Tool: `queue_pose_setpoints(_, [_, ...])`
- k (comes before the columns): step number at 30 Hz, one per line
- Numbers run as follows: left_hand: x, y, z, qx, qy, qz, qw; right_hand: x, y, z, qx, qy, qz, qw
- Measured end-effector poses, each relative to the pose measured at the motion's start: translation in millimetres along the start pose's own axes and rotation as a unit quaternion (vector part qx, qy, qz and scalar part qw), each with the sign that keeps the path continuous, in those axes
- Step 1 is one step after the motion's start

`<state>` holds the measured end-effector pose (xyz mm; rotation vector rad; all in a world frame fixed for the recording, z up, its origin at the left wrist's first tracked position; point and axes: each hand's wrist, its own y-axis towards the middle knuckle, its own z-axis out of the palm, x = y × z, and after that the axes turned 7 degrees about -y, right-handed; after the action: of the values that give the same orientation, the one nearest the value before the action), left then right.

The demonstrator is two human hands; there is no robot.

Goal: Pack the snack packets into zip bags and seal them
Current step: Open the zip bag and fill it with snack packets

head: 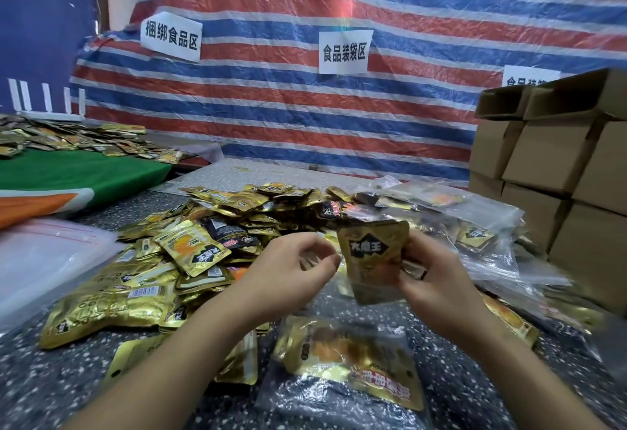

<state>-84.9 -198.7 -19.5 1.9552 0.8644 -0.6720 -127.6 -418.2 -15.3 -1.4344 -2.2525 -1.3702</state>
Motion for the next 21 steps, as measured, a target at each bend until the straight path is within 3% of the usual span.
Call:
queue_pose_setpoints(2, [1.2, 0.3, -1.2, 0.022, 0.002, -0.005, 1.0, -0.5, -0.6, 0.9, 0.013, -0.057, -0.007, 0.998])
queue_pose_setpoints(5, [6.4, 1.2, -5.2, 0.028, 0.007, -0.007, 1.0, -2.0, -0.3, -1.1, 0.016, -0.02, 0.043, 0.999])
queue_pose_setpoints(9, [9.4, 3.2, -8.3, -0.019, 0.005, 0.007, 1.0, -2.6, -0.4, -6.2, 0.027, 0.031, 0.085, 0.996])
queue_pose_setpoints(15, [-0.6, 0.4, -6.9, -0.086, -0.081, 0.071, 0.99, 22.1, 9.4, -24.7, 0.07, 0.075, 0.063, 0.993])
queue_pose_setpoints(21, [-9.2, -3.4, -2.7, -0.084, -0.099, 0.081, 0.988, 39.1, 18.4, -36.6, 0.207, -0.08, 0.08, 0.972])
